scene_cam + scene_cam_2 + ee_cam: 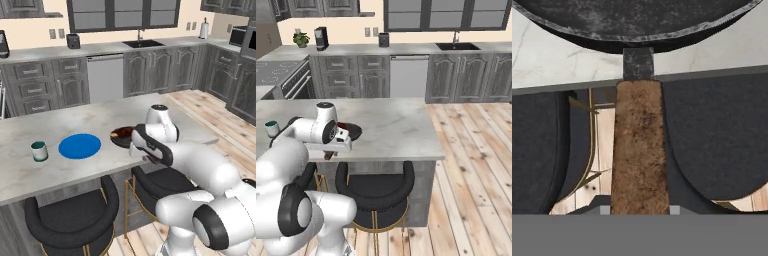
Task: Pick up the pan with the steak in it and place it on the dining table. Then place the steak on the plate.
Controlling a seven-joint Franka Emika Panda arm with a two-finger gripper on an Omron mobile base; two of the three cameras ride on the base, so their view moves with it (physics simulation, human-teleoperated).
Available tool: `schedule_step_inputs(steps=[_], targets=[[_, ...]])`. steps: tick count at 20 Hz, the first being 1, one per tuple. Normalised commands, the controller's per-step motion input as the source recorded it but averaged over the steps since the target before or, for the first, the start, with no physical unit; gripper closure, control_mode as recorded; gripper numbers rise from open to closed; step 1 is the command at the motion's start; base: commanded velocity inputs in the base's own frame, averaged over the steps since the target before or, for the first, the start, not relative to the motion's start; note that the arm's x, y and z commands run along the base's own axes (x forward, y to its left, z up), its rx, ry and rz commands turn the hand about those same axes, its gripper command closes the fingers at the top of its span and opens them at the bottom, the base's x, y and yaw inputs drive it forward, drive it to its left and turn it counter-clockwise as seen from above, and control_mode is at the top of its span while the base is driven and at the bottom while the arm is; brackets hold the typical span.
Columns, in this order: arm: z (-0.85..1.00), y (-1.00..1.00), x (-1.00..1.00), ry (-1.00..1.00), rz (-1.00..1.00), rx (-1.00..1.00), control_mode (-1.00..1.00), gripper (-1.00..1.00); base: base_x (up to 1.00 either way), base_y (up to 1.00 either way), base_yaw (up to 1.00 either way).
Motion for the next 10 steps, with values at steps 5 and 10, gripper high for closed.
schedule_step_inputs(steps=[5, 10], targets=[[-0.24, 0.05, 0.35, 0.0, 0.01, 0.01, -1.0, 1.0, 0.0, 0.0, 0.0], [-0.24, 0.11, 0.25, 0.0, 0.0, 0.0, -1.0, 1.0, 0.0, 0.0, 0.0]])
